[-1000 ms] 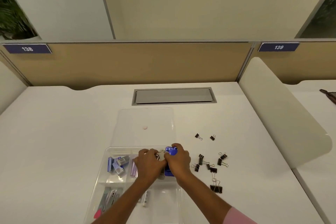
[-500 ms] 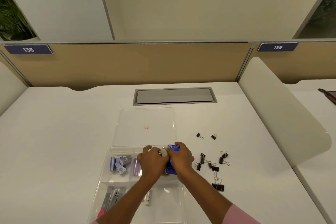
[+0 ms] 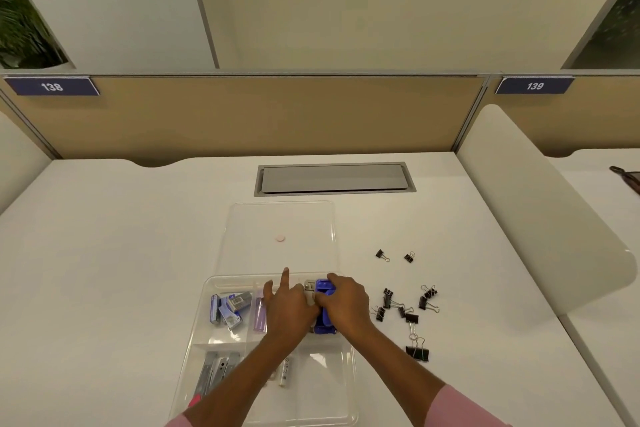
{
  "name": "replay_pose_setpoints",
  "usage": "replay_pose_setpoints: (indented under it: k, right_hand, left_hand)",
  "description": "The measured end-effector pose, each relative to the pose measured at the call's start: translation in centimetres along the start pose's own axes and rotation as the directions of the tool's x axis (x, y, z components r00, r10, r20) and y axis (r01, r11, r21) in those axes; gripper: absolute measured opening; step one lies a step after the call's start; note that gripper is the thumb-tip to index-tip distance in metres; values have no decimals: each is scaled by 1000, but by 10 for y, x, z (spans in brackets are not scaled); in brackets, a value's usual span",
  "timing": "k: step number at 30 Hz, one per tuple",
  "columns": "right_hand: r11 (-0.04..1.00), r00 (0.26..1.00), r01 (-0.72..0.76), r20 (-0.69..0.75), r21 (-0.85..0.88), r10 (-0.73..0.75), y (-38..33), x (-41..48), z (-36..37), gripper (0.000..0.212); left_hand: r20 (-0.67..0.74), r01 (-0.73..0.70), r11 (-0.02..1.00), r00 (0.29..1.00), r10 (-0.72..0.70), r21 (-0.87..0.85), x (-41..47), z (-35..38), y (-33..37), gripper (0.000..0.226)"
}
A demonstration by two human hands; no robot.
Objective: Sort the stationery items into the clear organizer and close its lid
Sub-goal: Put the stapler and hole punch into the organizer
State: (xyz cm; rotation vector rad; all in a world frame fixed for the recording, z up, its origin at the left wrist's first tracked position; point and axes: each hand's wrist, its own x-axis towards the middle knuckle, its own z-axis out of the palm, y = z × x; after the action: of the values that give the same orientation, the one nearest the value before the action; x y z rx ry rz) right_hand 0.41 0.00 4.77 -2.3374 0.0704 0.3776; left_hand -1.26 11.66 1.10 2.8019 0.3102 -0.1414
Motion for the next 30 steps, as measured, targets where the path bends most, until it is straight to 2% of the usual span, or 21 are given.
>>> replay_pose_setpoints:
  k: [5,9,12,14,21,25,30]
  right_hand:
    - [994,998,55,34,-90,-52,0,6,-3,44]
    - [983,996,91,18,-159,-90,5,3,2,35]
    - [970,994,105,16,-221,-104,6,3,6,38]
    - [960,994,107,21,-258,-105,5,4,9,41]
    - [933,995,66,-52,-353,-90,2,6,24,42]
    - [920,990,61,-97,-387,-107,2,5,29,42]
    - [903,961,157,-150,-400,-234,11,7,29,42]
  left_hand:
    - [56,-136,985,990,131,105,7,-6,-8,36]
    - [50,-181,983,982,181,-14,14,-9,-21,35]
    - [14,-215,973,976,217,-81,17,-11,-31,41]
    - [-11,-237,959,971,239,-155,16,-13,-32,35]
    - [-115,-159,951,985,132,-266,8,-16,-33,17]
    - [-166,-217,922,971,171,-320,8,-15,-35,20]
    - [-90,-208,935,978,190,-286,11,-11,-40,28]
